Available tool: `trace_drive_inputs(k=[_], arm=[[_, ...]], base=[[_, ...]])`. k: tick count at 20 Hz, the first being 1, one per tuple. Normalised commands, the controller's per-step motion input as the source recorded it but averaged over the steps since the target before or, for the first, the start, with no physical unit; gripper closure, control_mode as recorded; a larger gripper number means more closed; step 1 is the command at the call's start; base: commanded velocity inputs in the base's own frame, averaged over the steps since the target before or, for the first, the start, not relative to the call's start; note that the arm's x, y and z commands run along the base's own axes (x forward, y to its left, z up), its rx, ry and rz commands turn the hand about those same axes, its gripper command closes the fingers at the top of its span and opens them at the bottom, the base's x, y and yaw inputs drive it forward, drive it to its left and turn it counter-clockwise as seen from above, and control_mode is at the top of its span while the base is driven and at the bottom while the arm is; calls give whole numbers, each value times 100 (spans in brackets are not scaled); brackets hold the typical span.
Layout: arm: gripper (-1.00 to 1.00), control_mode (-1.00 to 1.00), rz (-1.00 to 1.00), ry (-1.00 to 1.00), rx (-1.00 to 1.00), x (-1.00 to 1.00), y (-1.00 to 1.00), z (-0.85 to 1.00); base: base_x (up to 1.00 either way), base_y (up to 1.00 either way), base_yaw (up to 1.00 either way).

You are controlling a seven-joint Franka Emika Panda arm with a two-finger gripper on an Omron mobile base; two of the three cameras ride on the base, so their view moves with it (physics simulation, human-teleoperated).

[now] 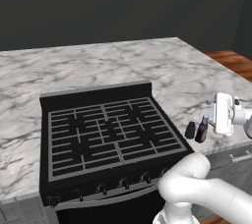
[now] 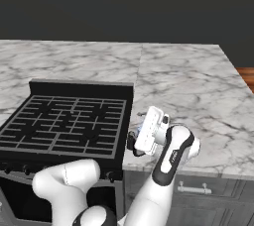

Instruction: Take 2 condiments from the cabinet and move them on the counter near the stove.Make sure the condiments are lined up with each other, next to each other.

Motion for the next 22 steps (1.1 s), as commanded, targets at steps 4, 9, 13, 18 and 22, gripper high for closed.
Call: trace_drive_inputs(k=[4, 9, 13, 18, 22], arm=[[-100, -100, -4, 0, -2, -24, 29, 38], [-100, -100, -7, 5, -2, -21, 45, 58], [-100, -100, -6, 10, -2, -13, 59, 54], [-100, -100, -6, 15, -3, -15, 75, 40], [-100, -100, -10, 25, -4, -12, 74, 41]], base=[[0, 0, 0], [0, 0, 0], [0, 0, 0], [0, 0, 0], [0, 0, 0]])
